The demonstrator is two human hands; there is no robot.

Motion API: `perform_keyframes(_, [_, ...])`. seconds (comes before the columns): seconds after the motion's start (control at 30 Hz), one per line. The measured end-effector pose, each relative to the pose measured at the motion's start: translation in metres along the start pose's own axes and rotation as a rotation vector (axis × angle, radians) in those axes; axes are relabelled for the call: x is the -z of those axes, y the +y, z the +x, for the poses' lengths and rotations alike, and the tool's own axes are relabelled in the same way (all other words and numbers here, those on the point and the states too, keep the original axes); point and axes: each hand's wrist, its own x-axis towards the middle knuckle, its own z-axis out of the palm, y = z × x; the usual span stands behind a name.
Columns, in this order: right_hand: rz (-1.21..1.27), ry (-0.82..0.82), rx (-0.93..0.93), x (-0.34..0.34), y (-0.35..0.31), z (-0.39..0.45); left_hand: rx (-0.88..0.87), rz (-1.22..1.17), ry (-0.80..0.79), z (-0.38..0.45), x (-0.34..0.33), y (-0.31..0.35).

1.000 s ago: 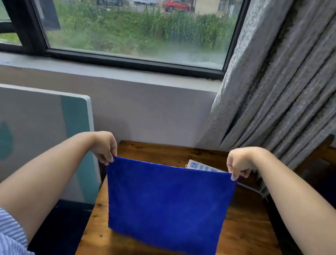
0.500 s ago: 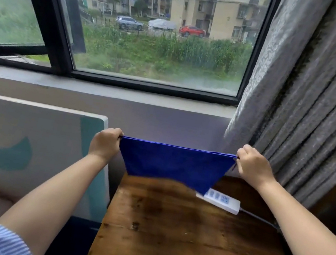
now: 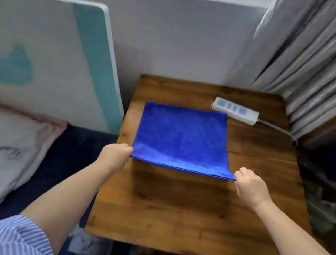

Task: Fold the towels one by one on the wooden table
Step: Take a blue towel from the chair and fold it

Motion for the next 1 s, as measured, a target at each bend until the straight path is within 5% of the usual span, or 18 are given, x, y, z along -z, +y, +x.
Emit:
perform_keyframes(0.1, [0.023, -0.083, 0.035, -0.025, -0.016, -0.028, -0.022, 0.123, -0.205, -0.016, -0.032, 0.011])
perform_keyframes(0.3, [0.039, -0.115, 0.185, -0.057, -0.033, -0.068, -0.173, 0.160, -0.372, -0.041, -0.077, 0.009])
perform_keyframes(0.47, [0.112, -0.291, 0.087, -0.072, -0.042, -0.090, -0.145, -0.065, -0.390, -0.057, -0.098, 0.006])
perform_keyframes(0.6, [0.186, -0.458, 0.125, -0.058, -0.051, -0.086, 0.029, -0.413, -0.621, -0.060, -0.105, -0.008])
perform_keyframes(0.73, [0.285, -0.853, -0.099, -0.047, -0.057, -0.079, 0.087, -0.504, -0.843, -0.056, -0.090, -0.012])
perform_keyframes(0.83, [0.536, -0.971, -0.301, -0.036, -0.051, -0.070, 0.164, -0.636, -0.974, -0.052, -0.083, -0.015])
perform_keyframes(1.0, [0.921, -0.654, -0.604, -0.007, -0.035, -0.044, 0.325, -0.982, -0.791, -0.034, -0.069, -0.027])
